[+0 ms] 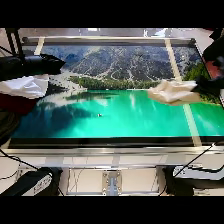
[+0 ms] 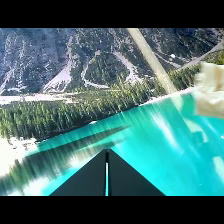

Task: Fold the shirts.

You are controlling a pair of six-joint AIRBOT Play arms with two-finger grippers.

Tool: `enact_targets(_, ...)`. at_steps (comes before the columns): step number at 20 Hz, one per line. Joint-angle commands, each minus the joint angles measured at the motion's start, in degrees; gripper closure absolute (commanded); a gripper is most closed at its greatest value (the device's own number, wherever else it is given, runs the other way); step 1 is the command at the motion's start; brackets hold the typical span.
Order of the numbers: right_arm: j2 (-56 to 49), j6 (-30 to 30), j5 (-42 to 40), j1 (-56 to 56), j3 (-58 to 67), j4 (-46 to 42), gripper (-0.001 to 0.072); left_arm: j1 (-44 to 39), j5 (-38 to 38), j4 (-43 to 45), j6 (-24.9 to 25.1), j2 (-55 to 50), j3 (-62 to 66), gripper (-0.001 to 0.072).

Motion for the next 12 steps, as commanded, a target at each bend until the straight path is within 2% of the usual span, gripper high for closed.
enact_targets(1,4.87,0.52,3.52,-14.25,-4.44,-5.68,0.0699,0.02,0.02,0.02,0.0,0.04,0.0,0.0696)
enact_targets(3,6.19,-0.98,4.5,-18.32,-10.82,-6.73,0.0696,0.02,0.02,0.02,0.0,0.04,0.0,0.0696)
enact_targets(4,6.23,-1.49,6.45,-19.69,-14.16,-6.73,0.0586,0.02,0.02,0.02,0.0,0.04,0.0,0.0696)
enact_targets(5,6.21,-1.49,8.81,-20.59,-16.92,-6.71,0.0314,0.02,0.02,0.02,0.0,0.04,0.0,0.0696)
enact_targets(6,6.21,-1.46,11.41,-21.03,-18.32,-6.69,0.0183,0.02,0.02,0.02,0.0,0.04,0.0,0.0696)
enact_targets(9,6.25,-0.83,20.94,-21.03,-15.04,-4.83,0.0186,0.02,0.02,0.02,0.0,0.02,0.0,0.0696)
enact_targets(11,7.63,2.03,21.2,-20.76,-10.73,2.56,0.019,0.02,0.0,0.02,0.0,-0.02,0.0,0.0695)
enact_targets(12,8.7,1.88,20.63,-20.24,-9.25,8.26,0.0232,0.02,0.0,0.02,0.0,-0.04,0.0,0.0696)
